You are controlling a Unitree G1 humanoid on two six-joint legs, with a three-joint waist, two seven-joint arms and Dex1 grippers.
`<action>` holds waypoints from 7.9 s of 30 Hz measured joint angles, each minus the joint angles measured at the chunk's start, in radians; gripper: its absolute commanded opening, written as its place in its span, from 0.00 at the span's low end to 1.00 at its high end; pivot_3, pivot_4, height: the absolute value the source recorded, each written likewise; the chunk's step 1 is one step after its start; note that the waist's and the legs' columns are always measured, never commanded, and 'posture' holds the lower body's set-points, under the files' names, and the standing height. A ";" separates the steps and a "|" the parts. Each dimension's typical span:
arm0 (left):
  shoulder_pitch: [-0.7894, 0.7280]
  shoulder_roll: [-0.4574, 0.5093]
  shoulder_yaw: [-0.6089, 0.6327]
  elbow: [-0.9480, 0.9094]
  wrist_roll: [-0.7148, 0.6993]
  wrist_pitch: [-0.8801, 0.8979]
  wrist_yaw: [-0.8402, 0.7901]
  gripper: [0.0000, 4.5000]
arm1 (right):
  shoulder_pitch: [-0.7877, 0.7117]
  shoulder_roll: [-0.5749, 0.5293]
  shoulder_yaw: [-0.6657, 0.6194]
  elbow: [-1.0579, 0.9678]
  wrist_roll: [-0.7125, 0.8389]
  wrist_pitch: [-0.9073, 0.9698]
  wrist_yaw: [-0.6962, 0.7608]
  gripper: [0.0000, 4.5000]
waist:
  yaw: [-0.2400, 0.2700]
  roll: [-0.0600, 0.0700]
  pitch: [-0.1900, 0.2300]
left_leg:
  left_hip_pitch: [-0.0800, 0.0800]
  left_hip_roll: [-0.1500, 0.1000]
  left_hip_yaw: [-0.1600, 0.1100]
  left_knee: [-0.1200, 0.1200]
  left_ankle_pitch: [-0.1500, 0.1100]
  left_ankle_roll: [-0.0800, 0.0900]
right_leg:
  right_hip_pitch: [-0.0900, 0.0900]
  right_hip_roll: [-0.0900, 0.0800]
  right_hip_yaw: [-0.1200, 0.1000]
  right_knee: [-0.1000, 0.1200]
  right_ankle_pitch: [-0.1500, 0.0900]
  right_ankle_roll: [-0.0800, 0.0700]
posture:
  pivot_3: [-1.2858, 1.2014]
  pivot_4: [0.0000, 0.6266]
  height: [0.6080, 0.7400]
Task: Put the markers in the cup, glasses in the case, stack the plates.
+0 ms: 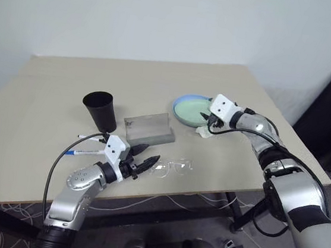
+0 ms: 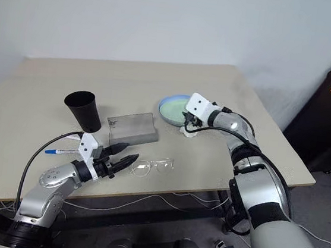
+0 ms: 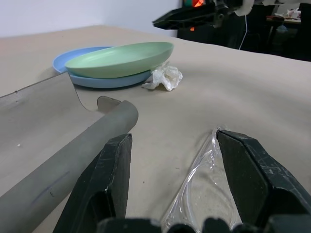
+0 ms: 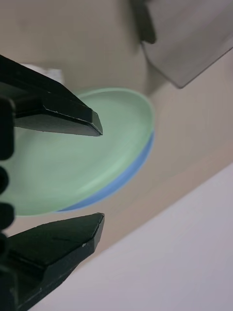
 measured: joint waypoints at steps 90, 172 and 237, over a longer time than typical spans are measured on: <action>-0.005 -0.007 -0.010 0.034 0.017 -0.006 -0.011 0.64 | 0.086 0.105 -0.301 -0.022 0.270 0.581 0.047 0.01 | 0.000 0.001 0.000 | 0.001 -0.001 -0.001 0.001 0.000 0.000 | 0.000 0.001 0.002 0.001 0.001 0.001 | 0.52 0.00 1.00; -0.926 -0.061 -0.398 1.196 0.439 -0.231 -0.794 0.85 | 0.795 -0.001 -0.223 -1.165 0.597 0.726 0.397 0.55 | 0.005 -0.002 0.002 | -0.002 -0.003 -0.005 0.007 -0.001 0.000 | 0.000 0.000 0.001 0.001 0.000 0.000 | 0.52 0.00 1.00; -0.978 -0.060 -0.342 1.204 0.524 -0.336 -0.749 0.66 | 0.794 0.047 -0.190 -1.140 0.623 0.673 0.311 0.55 | 0.004 -0.003 0.002 | -0.002 -0.003 -0.005 0.008 -0.001 0.001 | 0.001 0.000 0.001 0.002 0.000 0.000 | 0.52 0.00 1.00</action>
